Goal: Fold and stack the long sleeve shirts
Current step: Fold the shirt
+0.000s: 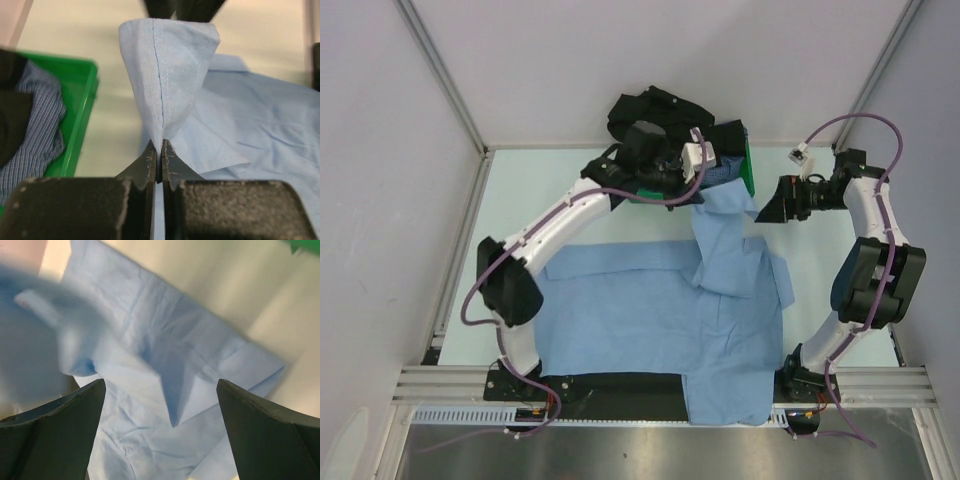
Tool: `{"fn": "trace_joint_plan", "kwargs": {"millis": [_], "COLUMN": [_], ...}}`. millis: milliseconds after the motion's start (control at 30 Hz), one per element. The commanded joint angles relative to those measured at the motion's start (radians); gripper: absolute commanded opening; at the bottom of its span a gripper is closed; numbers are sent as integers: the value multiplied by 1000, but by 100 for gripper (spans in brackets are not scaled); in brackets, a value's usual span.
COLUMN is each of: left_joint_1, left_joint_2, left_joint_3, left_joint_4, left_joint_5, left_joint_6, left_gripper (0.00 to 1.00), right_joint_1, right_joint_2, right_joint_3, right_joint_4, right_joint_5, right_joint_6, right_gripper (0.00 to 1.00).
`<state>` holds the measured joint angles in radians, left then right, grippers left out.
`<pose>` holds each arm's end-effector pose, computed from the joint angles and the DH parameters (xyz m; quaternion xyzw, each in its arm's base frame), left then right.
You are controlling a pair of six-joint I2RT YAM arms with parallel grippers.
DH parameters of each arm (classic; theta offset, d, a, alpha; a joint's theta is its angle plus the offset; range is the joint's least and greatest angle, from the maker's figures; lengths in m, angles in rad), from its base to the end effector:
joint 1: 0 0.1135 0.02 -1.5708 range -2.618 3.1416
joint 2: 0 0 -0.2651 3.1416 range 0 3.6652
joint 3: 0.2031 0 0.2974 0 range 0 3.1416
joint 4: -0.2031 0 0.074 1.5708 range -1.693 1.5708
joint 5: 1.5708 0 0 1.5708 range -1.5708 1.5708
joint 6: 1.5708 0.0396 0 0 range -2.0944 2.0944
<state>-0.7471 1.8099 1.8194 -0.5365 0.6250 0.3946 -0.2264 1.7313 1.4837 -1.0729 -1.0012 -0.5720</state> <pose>0.3256 -0.3331 0.3804 0.5747 0.6113 -0.3456 0.4203 0.3808 -0.0535 0.2696 -0.2087 0.8472 0.3962 0.2860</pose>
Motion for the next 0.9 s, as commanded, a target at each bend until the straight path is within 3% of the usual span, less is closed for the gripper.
{"fn": "trace_joint_plan", "kwargs": {"millis": [0,167,267,367,567,767,867], "left_joint_1": [75,75,75,75,75,75,75], "left_joint_2": [144,155,134,112,72,58,54], "left_joint_3": [83,66,52,40,8,-22,-29], "left_joint_4": [-57,-49,-49,-51,-23,-11,-13], "left_joint_5": [139,200,235,280,393,458,479], "left_joint_6": [-37,13,18,1,-105,-145,-152], "left_gripper": [5,3,3,2,6,9,10], "right_joint_1": [16,55,65,73,76,198,303], "right_joint_2": [14,-65,-168,-254,-582,-797,-846], "right_joint_3": [23,-37,-89,-129,-437,-658,-760], "right_joint_4": [180,425,519,478,541,640,883], "right_joint_5": [-141,-93,-47,-13,20,83,217], "right_joint_6": [148,250,201,-54,-495,-663,-640], "right_gripper": [100,100,100,100,100,100,100]}}
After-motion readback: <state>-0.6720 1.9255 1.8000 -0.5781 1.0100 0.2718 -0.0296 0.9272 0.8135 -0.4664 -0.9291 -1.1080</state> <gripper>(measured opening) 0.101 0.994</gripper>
